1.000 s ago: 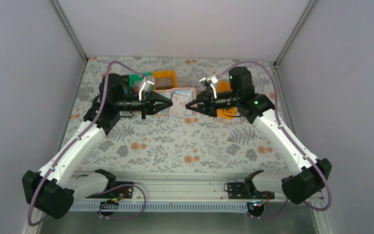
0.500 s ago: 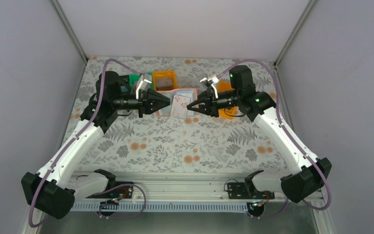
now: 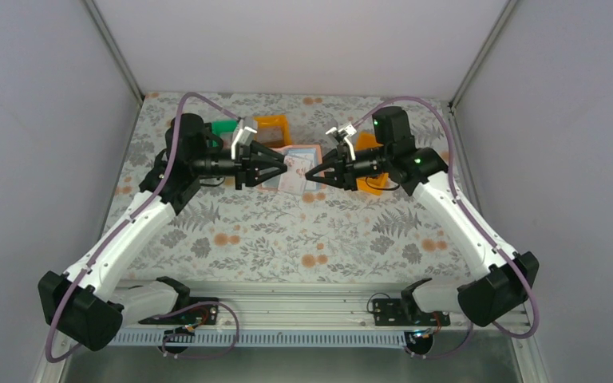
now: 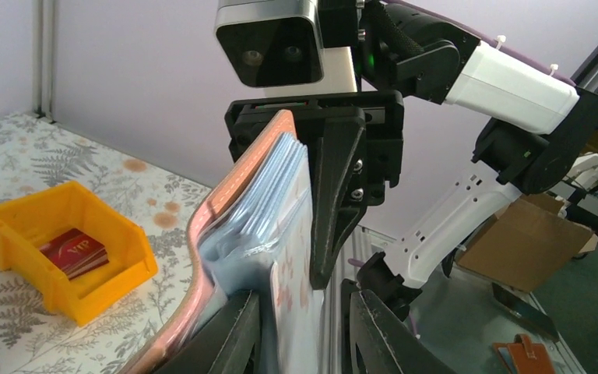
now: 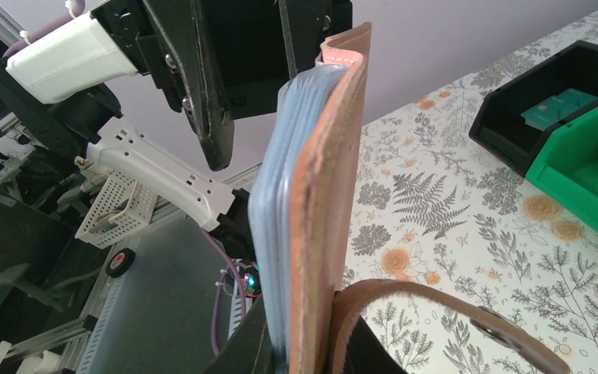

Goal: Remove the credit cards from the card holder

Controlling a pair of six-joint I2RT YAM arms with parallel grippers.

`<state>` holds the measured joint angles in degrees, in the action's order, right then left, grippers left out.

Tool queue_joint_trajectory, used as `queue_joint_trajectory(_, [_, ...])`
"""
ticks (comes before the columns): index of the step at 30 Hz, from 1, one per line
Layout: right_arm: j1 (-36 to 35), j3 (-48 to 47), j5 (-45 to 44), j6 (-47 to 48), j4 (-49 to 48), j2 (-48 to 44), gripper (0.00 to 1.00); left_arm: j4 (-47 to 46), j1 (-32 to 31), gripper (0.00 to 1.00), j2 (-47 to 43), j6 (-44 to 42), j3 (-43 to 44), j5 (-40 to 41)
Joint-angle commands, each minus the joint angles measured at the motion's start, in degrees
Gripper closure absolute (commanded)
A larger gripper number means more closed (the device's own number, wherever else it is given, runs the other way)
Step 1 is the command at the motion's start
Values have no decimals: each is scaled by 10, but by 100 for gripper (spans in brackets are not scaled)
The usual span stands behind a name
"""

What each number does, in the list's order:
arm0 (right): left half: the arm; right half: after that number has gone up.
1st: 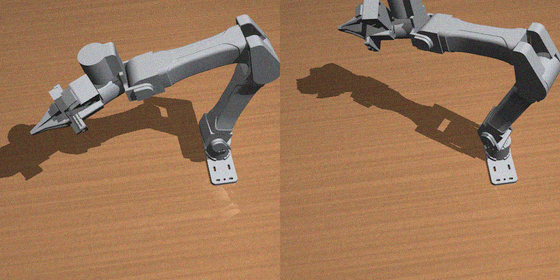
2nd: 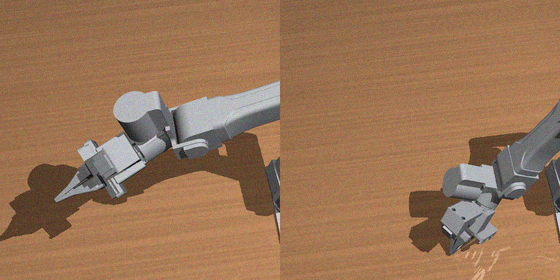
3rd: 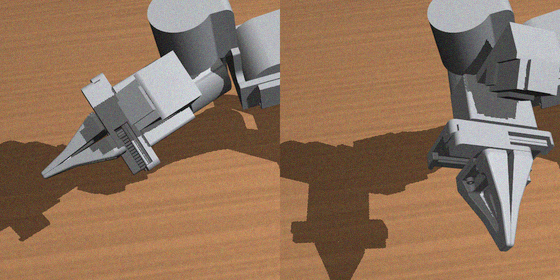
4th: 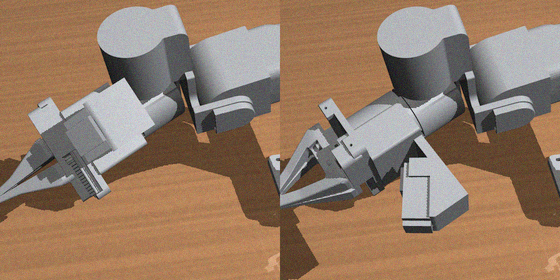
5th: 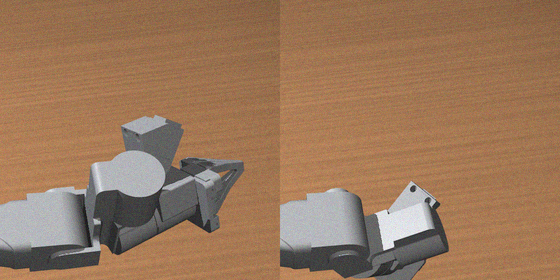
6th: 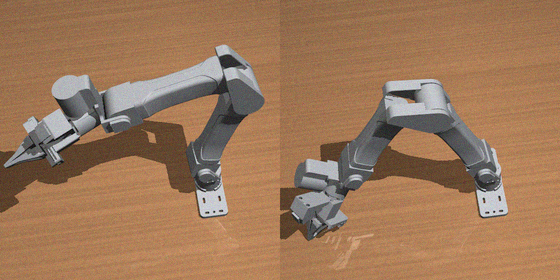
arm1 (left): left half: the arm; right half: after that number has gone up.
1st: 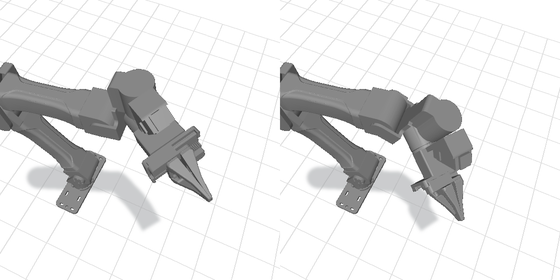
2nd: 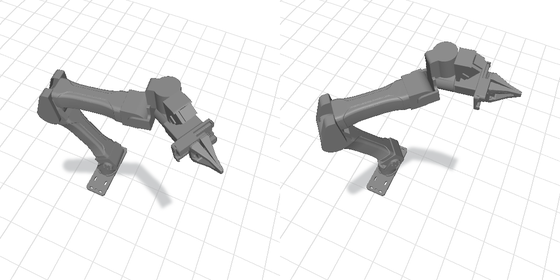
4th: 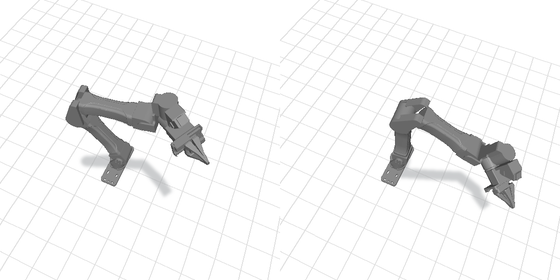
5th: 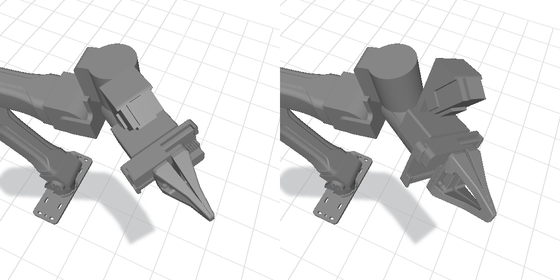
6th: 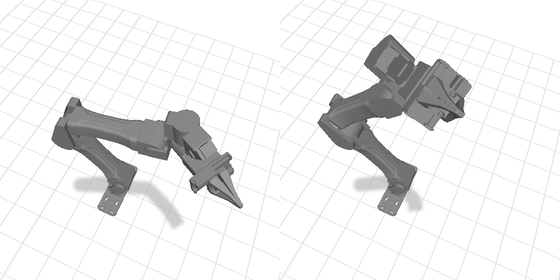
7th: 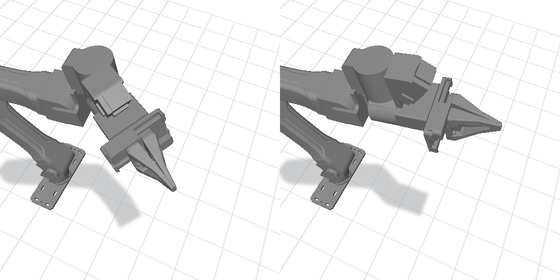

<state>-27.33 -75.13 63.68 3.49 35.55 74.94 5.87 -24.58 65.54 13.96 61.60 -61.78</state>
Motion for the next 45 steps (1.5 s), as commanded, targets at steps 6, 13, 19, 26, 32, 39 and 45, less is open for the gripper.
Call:
queue_joint_trajectory(6, [-11, -26, 39, 16, -21, 7, 95, 6, -24, 97, 13, -6, 13, 18])
queue_joint_trajectory(13, [2, 11, 26, 15, -26, -20, 72, 3, -2, 98, -5, 10, -1, 9])
queue_joint_trajectory(19, [1, 19, 54, -58, -103, 1, 92, -16, -1, 98, -7, 25, -17, 16])
queue_joint_trajectory(26, [7, 15, 31, -16, -56, -7, 96, 30, 18, 98, -17, -9, -9, 9])
queue_joint_trajectory(32, [16, 11, 32, -2, -32, -3, 96, 42, 27, 98, -24, -23, -11, -9])
queue_joint_trajectory(39, [19, 14, 63, -24, -62, 0, 96, 35, 36, 98, -27, -18, -10, -11])
queue_joint_trajectory(45, [19, 12, 65, -16, -59, 0, 96, 20, 38, 98, -28, 7, -22, -5])
